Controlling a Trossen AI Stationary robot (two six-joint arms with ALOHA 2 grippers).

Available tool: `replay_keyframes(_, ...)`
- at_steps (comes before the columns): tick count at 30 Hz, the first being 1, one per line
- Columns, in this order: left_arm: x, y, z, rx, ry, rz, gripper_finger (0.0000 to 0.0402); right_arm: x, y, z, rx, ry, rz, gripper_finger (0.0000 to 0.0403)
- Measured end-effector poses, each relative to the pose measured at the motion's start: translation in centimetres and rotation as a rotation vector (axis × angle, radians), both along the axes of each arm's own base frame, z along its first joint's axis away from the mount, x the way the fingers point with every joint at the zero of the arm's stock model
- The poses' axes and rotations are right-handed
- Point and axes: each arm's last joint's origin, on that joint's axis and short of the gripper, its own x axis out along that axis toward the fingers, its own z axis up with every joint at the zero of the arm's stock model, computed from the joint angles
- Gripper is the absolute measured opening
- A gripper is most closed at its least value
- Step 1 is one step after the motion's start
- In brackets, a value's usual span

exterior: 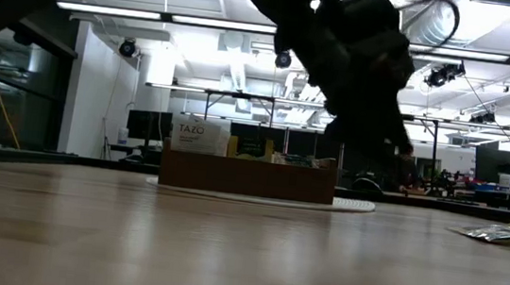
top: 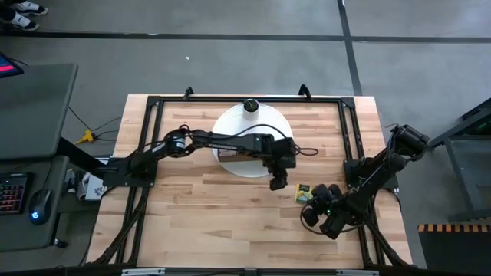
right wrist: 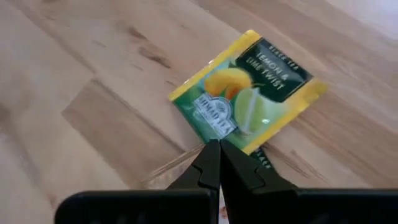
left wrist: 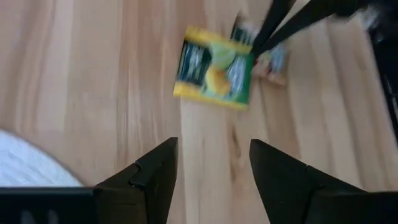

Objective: Pick & Place Tea
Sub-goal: Put the yellow tea bag into the middle section of the wooden organizer

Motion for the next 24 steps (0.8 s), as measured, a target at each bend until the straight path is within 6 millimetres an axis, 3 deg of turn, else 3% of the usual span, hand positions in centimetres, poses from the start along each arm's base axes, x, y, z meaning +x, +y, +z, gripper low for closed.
replay_keyframes(17, 0.7, 0.3, 0.8, 0.085, -0.103, 0.049, 0.0198, -0.3, -1.4, -2.8, 0.151, -0.073, -0.050, 0.0000)
replay_keyframes(21, 1.3, 0.6, -1.9, 0.037, -0.046, 0.079, 0.0198, -0.4, -1.4, -2.9, 0.154, -0.063, -0.045, 0.0000)
replay_keyframes(24, 1.5, 0.4, -2.8, -0.056, -0.024, 0.082, 0.0198, -0.4, -1.4, -2.9, 0.154, -0.055, -0.039, 0.0000)
